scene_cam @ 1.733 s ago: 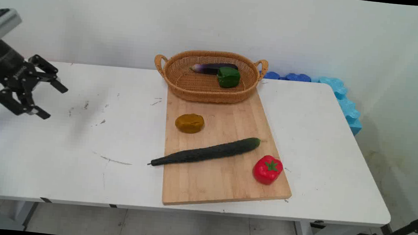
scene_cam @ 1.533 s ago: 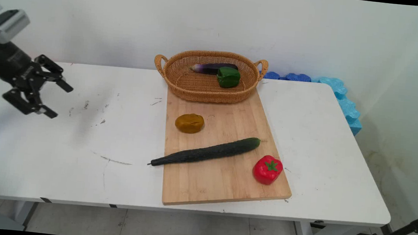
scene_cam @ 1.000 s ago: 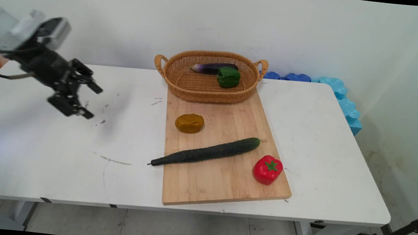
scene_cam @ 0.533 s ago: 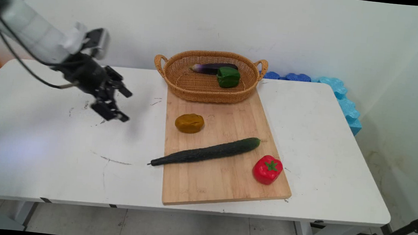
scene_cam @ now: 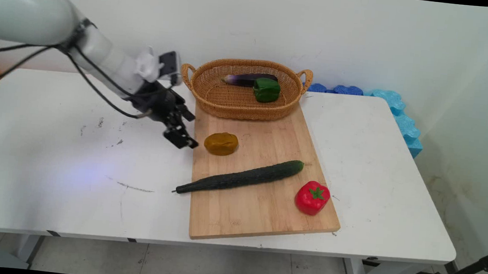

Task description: Pick up the potato from the cutting board

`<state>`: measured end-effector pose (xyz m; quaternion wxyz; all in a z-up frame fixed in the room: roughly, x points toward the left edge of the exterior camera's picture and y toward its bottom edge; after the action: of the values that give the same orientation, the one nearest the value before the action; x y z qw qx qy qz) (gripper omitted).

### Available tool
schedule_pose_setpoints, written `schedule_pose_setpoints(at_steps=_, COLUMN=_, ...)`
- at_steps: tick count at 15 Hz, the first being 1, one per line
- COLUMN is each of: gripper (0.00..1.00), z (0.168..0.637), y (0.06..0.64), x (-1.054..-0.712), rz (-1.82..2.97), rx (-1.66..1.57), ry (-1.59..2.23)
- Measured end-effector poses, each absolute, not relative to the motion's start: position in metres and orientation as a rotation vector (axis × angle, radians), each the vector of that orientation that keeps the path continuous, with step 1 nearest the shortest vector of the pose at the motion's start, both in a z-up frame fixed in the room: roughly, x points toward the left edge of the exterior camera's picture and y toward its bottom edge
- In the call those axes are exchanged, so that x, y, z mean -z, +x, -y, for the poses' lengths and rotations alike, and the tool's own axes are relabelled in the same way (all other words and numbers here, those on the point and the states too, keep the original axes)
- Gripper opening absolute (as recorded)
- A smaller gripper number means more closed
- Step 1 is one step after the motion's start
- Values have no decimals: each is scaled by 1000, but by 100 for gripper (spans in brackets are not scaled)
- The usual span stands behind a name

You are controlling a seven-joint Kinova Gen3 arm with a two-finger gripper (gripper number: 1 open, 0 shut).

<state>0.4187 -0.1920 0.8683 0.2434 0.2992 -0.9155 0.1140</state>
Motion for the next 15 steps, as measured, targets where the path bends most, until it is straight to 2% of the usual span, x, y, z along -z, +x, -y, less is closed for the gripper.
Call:
schedule_pose_setpoints(at_steps=12, gripper=100, z=227, y=360, x=-822, rz=2496, rx=-350, ry=851)
schedule_pose_setpoints(at_steps=13, gripper=0, z=228, y=358, x=-820, rz=2499, rx=-352, ry=849)
schedule_pose_setpoints(at_steps=15, gripper=0, z=229, y=356, x=-817, rz=2504, rx=-354, ry=847)
